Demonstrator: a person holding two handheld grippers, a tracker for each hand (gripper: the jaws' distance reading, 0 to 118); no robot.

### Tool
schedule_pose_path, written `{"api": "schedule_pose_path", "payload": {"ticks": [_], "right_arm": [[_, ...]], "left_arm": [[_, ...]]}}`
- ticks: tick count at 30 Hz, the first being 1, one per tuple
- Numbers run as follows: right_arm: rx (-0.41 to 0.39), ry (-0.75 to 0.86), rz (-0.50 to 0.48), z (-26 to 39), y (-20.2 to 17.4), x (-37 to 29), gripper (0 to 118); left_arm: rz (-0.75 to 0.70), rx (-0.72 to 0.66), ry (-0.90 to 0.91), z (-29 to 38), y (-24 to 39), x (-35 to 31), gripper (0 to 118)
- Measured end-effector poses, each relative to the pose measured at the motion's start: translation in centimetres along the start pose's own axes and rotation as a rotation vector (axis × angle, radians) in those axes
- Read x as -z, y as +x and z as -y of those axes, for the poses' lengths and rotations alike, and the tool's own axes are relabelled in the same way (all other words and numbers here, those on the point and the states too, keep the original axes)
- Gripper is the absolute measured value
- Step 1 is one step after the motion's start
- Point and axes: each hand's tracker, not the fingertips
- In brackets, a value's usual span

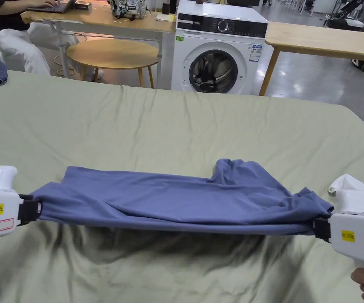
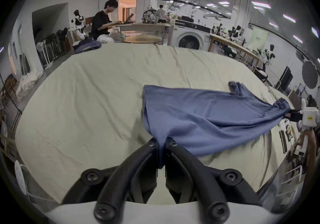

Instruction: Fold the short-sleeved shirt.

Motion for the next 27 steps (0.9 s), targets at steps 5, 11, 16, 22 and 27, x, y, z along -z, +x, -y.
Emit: {"api": "schedule_pose_path", "payload": {"ticks": [5,11,16,22,27], "right_arm": [[0.015,-0.026,-0.044,1.8,0.4,-2.7,5],[-0.013,-0.133,-0.033,6.7,-0.3,-3.4,5],[-0.004,-0.227,-0.022,11.0,-0.6,-0.9,5],[0.032,-0.274,-0.005,13.7,-0.4,3.1,5],[0.019,-0.261,0.015,13.0,-0.9,2.8,6]], "left_arm": [[0.026,-0.054,0.006,2.3,-1.2,-2.1,1],[0.007,-0.058,-0.087,7.6,-1.5,-2.2,1],[-0.027,-0.05,-0.197,12.0,-1.8,-0.1,1],[-0.056,-0.039,-0.251,13.9,-2.0,3.4,1],[-0.064,-0.014,-0.265,13.0,-1.6,3.2,1]]}}
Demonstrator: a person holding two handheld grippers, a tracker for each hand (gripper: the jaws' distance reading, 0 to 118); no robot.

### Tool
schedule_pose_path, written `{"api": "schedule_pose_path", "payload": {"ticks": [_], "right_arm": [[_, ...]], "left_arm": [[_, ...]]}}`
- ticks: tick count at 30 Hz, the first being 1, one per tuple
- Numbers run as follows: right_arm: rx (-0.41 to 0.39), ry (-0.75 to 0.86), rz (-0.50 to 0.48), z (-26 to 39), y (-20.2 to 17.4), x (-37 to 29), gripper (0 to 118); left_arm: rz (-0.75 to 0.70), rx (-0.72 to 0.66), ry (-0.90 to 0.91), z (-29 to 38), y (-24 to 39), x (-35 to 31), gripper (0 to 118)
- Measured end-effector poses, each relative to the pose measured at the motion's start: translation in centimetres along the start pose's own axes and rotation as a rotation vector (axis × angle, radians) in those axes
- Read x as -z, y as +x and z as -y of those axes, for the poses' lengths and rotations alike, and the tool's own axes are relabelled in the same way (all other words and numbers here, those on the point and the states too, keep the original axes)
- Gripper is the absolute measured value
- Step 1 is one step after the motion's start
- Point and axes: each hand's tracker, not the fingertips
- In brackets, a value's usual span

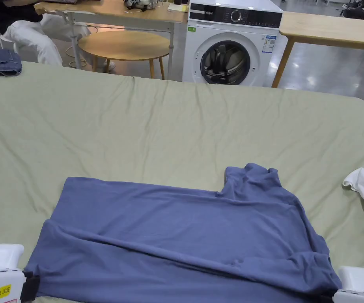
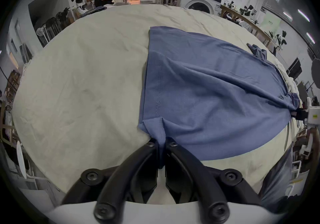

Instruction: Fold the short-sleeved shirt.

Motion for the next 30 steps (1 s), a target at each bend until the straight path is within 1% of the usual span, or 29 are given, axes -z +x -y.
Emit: {"api": "schedule_pose_path", "payload": {"ticks": [2,3,4,5,6,9,12,16,17,18,19,20,21,22,23,24,26,30], "right_arm": [[-0.013,0.012,0.012,-0.5,-0.3,-0.8,11],[-0.018,0.021,0.02,-0.8,-0.4,-1.4,21],[-0.024,0.037,0.033,-1.2,-0.6,-1.8,37],[-0.033,0.051,0.043,-1.6,-0.8,-2.1,53],[-0.041,0.059,0.043,-2.0,-0.9,-2.6,63],[-0.076,0.079,0.048,-3.1,-1.6,-3.9,63],[-0.114,0.11,0.07,-3.8,-2.3,-5.2,63],[-0.11,0.214,0.041,-4.6,-3.6,-7.3,63],[-0.111,0.242,0.032,-4.9,-4.1,-7.8,62],[-0.113,0.271,0.024,-5.0,-4.5,-8.3,57],[-0.11,0.302,0.015,-5.2,-4.9,-8.8,48],[-0.108,0.342,-0.014,-5.3,-5.4,-9.3,34],[-0.108,0.373,-0.025,-5.6,-5.9,-9.6,17],[-0.102,0.403,-0.034,-5.7,-6.3,-9.7,9],[-0.093,0.445,-0.047,-6.0,-6.7,-9.6,3],[-0.085,0.468,-0.053,-6.2,-7.0,-9.4,0],[-0.062,0.507,-0.072,-6.9,-7.6,-8.8,0],[-0.031,0.549,-0.063,-8.1,-8.9,-7.3,0]], "left_arm": [[0.002,0.003,-0.002,-0.3,0.0,-0.6,2],[0.005,-0.005,0.005,-0.6,0.0,-0.8,4],[0.008,-0.011,0.013,-0.8,0.1,-1.1,9],[0.006,-0.017,0.029,-1.1,0.2,-1.4,18],[0.004,-0.021,0.044,-1.5,0.2,-1.8,34],[0.034,-0.041,0.092,-2.9,0.3,-3.1,50],[0.055,-0.046,0.168,-4.4,0.7,-4.6,50],[0.054,-0.013,0.297,-6.3,1.5,-6.1,50],[0.061,-0.008,0.319,-6.7,1.8,-6.4,50],[0.068,-0.003,0.337,-7.0,2.2,-6.7,44],[0.071,0.001,0.363,-7.2,2.5,-6.9,33],[0.072,0.006,0.39,-7.5,2.9,-7.2,19],[0.067,0.016,0.404,-7.8,3.3,-7.3,9],[0.057,0.025,0.42,-8.0,3.8,-7.3,8],[0.053,0.034,0.434,-8.2,4.1,-7.3,5],[0.054,0.037,0.435,-8.5,4.4,-7.2,0],[0.057,0.037,0.456,-8.9,5.0,-6.9,0],[0.046,0.01,0.474,-10.1,5.5,-6.1,0]]}}
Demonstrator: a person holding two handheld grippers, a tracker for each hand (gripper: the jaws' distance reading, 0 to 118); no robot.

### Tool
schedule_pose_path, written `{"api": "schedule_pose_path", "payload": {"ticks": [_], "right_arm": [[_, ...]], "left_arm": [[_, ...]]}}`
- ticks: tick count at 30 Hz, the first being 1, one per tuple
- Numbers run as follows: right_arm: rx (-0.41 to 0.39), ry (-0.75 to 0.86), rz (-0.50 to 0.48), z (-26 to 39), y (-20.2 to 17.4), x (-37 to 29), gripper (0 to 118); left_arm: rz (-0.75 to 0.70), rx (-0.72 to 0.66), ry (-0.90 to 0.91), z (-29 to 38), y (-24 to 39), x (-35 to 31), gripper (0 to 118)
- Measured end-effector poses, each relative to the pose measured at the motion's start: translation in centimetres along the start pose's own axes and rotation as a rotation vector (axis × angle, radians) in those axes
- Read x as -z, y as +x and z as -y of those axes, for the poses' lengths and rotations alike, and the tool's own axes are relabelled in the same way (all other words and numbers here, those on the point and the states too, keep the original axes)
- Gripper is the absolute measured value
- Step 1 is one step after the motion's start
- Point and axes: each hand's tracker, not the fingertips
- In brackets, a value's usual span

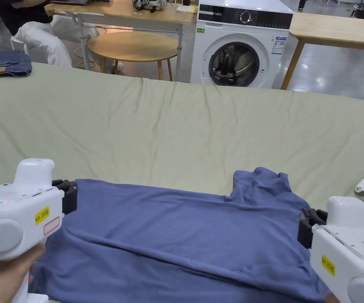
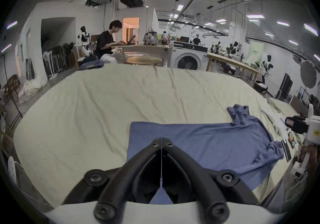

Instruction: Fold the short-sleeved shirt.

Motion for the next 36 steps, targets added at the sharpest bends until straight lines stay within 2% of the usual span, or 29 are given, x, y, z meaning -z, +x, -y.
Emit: {"api": "schedule_pose_path", "payload": {"ticks": [4,7,12,16,17,19,20,23,28,29,32,33,34,36], "right_arm": [[0.031,-0.009,0.013,-0.8,-1.1,1.7,0],[0.021,-0.035,0.035,-1.1,-1.8,3.5,0],[0.046,-0.088,0.025,-0.9,-2.1,6.2,0],[0.059,-0.13,0.029,-0.4,-2.1,7.6,0],[0.061,-0.137,0.028,-0.3,-2.0,7.8,0],[0.062,-0.156,0.03,-0.1,-1.9,8.3,0],[0.061,-0.164,0.032,0.1,-1.9,8.5,0],[0.059,-0.187,0.037,0.5,-1.6,9.1,0],[0.061,-0.217,0.045,1.2,-1.1,10.1,0],[0.059,-0.224,0.046,1.3,-1.1,10.2,0],[0.063,-0.238,0.046,1.5,-1.0,10.6,0],[0.066,-0.242,0.045,1.4,-0.9,10.8,0],[0.07,-0.245,0.043,1.4,-0.9,11.0,0],[0.082,-0.248,0.036,1.1,-0.5,11.4,0]], "left_arm": [[-0.042,-0.003,-0.033,-1.0,-0.3,2.7,0],[-0.045,-0.021,-0.089,-2.3,-1.4,5.9,0],[-0.056,0.003,-0.236,-4.7,-3.7,12.7,0],[-0.058,-0.044,-0.364,-5.9,-5.9,17.7,0],[-0.062,-0.045,-0.395,-6.1,-6.4,18.7,11],[-0.067,-0.048,-0.438,-6.1,-7.1,20.5,72],[-0.065,-0.051,-0.471,-6.3,-7.2,21.2,89],[-0.068,-0.074,-0.547,-5.5,-7.4,23.1,91],[-0.154,0.037,-0.562,-4.5,-5.4,23.7,89],[-0.152,0.03,-0.554,-4.5,-4.8,23.4,84],[-0.134,0.077,-0.53,-4.5,-3.7,22.8,40],[-0.114,0.105,-0.525,-4.5,-3.3,22.7,15],[-0.089,0.122,-0.52,-4.4,-3.1,22.5,0],[-0.086,0.117,-0.508,-4.2,-3.1,21.8,0]]}}
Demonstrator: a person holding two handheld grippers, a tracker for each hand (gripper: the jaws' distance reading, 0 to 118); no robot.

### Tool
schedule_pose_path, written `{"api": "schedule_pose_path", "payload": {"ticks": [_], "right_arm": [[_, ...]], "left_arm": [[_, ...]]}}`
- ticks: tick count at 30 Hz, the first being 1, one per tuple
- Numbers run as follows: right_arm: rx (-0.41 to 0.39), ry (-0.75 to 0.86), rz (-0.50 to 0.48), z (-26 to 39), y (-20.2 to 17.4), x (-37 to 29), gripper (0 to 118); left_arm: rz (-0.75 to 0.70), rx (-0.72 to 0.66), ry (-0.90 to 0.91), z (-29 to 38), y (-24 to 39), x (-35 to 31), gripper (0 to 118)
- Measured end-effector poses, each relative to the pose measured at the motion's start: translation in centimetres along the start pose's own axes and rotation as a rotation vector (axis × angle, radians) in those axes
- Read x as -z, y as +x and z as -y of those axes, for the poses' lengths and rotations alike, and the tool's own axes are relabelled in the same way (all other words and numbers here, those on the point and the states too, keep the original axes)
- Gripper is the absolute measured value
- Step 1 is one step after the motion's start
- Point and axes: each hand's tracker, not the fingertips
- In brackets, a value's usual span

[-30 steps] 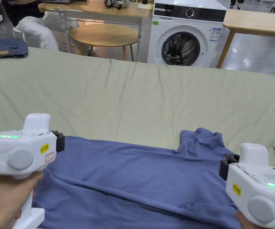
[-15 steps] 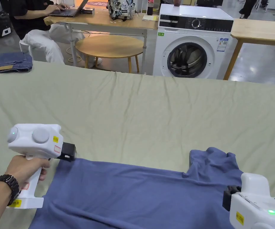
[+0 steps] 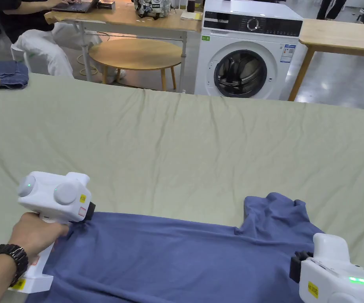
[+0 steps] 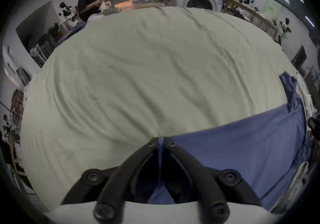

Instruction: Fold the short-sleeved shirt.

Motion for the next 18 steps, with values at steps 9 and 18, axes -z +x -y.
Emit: {"api": "schedule_pose_path", "payload": {"ticks": [9,18], "right_arm": [[0.0,-0.038,0.025,-7.0,3.6,3.5,0],[-0.047,-0.289,-0.003,-12.0,6.9,13.3,77]], "left_arm": [[0.077,-0.062,0.161,2.4,-0.5,-4.9,0],[0.088,-0.075,0.215,4.1,-0.7,-6.8,0]]}}
